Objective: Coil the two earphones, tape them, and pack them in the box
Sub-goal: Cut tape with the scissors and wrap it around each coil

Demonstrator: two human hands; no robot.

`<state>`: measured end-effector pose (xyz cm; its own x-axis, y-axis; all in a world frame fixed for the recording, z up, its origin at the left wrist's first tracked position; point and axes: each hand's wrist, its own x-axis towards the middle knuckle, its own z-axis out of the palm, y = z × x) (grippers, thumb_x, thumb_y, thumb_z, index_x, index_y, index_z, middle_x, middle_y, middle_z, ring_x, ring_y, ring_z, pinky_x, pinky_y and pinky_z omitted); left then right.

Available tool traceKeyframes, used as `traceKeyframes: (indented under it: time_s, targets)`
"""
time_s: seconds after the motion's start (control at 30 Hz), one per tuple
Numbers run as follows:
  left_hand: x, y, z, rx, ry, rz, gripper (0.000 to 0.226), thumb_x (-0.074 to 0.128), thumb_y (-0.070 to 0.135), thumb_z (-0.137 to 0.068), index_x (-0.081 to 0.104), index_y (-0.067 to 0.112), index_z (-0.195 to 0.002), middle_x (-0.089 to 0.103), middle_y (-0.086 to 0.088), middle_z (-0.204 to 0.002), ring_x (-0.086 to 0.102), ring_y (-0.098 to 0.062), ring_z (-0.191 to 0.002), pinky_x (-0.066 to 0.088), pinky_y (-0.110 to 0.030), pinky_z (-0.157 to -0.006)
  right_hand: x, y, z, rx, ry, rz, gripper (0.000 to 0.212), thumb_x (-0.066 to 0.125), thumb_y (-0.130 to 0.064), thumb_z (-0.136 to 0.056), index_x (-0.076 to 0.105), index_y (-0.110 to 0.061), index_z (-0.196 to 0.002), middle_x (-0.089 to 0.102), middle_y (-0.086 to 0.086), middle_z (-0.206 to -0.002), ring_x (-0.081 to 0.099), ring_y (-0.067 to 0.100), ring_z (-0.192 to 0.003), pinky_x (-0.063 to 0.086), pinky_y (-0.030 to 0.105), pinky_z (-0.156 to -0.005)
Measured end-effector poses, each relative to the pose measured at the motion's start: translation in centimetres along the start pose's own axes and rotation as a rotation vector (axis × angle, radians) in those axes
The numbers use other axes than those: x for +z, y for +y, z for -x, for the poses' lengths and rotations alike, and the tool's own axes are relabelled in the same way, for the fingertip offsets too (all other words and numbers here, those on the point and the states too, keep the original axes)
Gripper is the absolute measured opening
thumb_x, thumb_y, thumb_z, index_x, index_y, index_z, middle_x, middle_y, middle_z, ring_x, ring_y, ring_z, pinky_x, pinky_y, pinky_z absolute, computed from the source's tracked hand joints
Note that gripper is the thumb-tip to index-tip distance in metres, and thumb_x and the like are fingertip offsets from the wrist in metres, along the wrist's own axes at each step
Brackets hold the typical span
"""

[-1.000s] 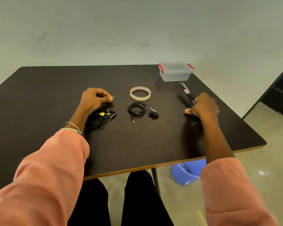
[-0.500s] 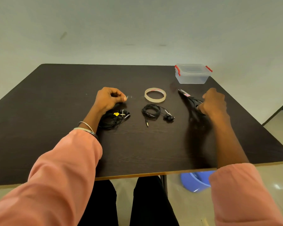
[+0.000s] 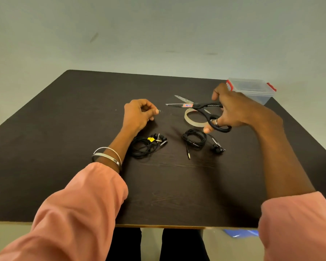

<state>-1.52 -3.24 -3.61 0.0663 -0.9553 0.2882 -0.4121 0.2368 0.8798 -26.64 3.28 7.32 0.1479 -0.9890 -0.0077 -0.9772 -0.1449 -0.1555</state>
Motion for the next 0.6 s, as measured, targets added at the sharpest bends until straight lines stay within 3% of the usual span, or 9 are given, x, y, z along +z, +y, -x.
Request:
traceKeyframes:
  time_s: [0.1,0.23,0.4,0.6]
  targets:
    - [0.1,0.1,-0.5,0.004,0.016,-0.006,0.008,0.075,0.012,-0.082,0.069,0.014,-0.076,0.069,0.006,-0.069,0.062,-0.004,-0.049,0.051,-0.016,-0.052,-0.5,0.1,-0.7,0.003,-0.008,0.135,0.076,0.087,-0.034,-0.065,0.034,-0.022,-0.117,0.057,0.003,-0.088,0.053,0.027,-0.088,0.033,0.034,-0.078]
    - [0.2,0.1,-1.0,-0.006,0.027,-0.020,0.007,0.073,0.013,-0.083,0.068,0.014,-0.078,0.069,0.006,-0.073,0.061,-0.007,-0.049,0.051,-0.018,-0.048,-1.0,-0.7,-1.1,0.022,-0.045,0.137,0.075,0.089,-0.030,-0.063,0.029,-0.031,-0.108,0.058,0.003,-0.084,0.050,0.027,-0.089,0.031,0.035,-0.079]
    - [0.0,0.3,-1.0,0.024,0.030,-0.060,0.007,0.074,0.016,-0.082,0.068,0.016,-0.079,0.069,0.001,-0.076,0.062,-0.012,-0.051,0.054,-0.024,-0.048,-0.5,-2.4,-1.5,-0.044,0.042,0.249,0.067,0.085,-0.021,-0.068,0.034,-0.018,-0.111,0.058,0.007,-0.080,0.048,0.028,-0.088,0.028,0.037,-0.081]
    - [-0.4,0.2,-1.0,0.046,0.053,-0.075,0.008,0.076,0.020,-0.081,0.069,0.022,-0.077,0.068,0.004,-0.073,0.062,-0.010,-0.050,0.055,-0.024,-0.053,-0.3,-3.9,-2.1,-0.078,0.125,0.399,0.077,0.081,-0.014,-0.073,0.031,-0.007,-0.130,0.063,0.014,-0.090,0.055,0.035,-0.097,0.031,0.046,-0.101]
